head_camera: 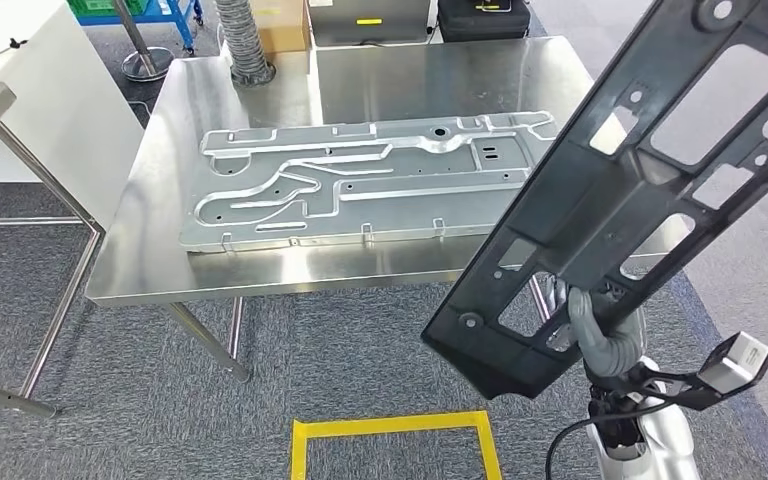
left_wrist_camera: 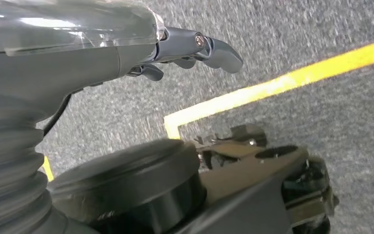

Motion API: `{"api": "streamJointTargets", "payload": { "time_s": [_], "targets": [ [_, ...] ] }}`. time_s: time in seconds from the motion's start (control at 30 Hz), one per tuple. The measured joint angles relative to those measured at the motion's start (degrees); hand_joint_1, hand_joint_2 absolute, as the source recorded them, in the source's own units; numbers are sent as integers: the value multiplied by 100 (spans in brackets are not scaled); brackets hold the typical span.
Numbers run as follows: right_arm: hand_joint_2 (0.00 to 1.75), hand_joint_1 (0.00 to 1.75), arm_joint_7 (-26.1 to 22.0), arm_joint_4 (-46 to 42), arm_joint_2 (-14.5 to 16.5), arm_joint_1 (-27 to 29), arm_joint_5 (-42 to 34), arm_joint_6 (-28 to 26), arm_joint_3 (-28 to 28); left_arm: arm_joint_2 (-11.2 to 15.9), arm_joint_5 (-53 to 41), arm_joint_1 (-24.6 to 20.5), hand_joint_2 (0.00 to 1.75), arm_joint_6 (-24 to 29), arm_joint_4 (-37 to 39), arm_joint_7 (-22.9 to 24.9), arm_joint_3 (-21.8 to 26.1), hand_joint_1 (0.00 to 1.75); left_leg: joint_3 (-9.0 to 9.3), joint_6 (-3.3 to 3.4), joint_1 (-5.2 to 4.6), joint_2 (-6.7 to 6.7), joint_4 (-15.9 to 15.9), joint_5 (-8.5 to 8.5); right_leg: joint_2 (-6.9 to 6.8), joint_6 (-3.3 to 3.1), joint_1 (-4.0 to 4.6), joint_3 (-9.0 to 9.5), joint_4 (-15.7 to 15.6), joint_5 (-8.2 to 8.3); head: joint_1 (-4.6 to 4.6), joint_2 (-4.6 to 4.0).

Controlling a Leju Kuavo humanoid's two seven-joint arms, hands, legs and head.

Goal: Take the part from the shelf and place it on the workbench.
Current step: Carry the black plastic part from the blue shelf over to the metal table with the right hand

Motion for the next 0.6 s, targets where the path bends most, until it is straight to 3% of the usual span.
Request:
{"api": "streamJointTargets", "payload": {
  "time_s": [0.07,0.13,0.23,0.3,0.4,0.43,0.47,0.5,0.6],
  "targets": [
    [175,175,37,129,0,-149,-70,11,-91,3,8,3,175,1,0,9,1,0,316,36,0,-1,-769,460,11,34,2,69,1,-42,1,0],
    [175,175,70,281,0,-303,-150,25,-181,4,22,8,175,3,0,1,2,0,563,98,-17,-3,-1351,661,22,88,22,95,12,-75,1,0],
    [175,175,96,543,17,-508,-240,52,-322,1,39,14,175,10,0,-17,4,0,604,200,-22,-11,-1484,654,20,187,29,87,7,-90,2,0],
    [175,175,97,711,75,-639,-266,71,-426,-3,46,17,175,16,0,-29,9,0,640,274,-7,-8,-1544,675,14,246,14,15,184,-205,2,0],
    [175,175,96,921,232,-760,-287,86,-565,-5,54,7,175,21,0,-38,18,0,674,330,-12,0,-1574,669,10,304,-5,-498,1153,-619,2,0],
    [175,175,96,991,296,-775,-293,86,-604,-4,56,10,175,23,0,-38,23,0,683,335,-17,0,-1572,659,9,318,-10,-680,1447,-682,2,0],
    [175,175,96,1064,373,-790,-297,85,-644,-4,58,16,175,25,0,-38,32,0,695,335,-19,0,-1571,645,8,327,-12,-786,1574,-649,2,0],
    [175,175,97,1133,463,-815,-298,80,-688,-4,60,22,175,26,0,-37,41,0,712,329,-19,-1,-1566,629,7,331,-15,-793,1495,-518,2,0],
    [175,175,97,1278,788,-975,-281,45,-825,-4,61,25,175,25,0,-36,63,0,767,266,-27,1,-1522,552,-2,302,-6,-395,475,53,2,0]
  ]
}}
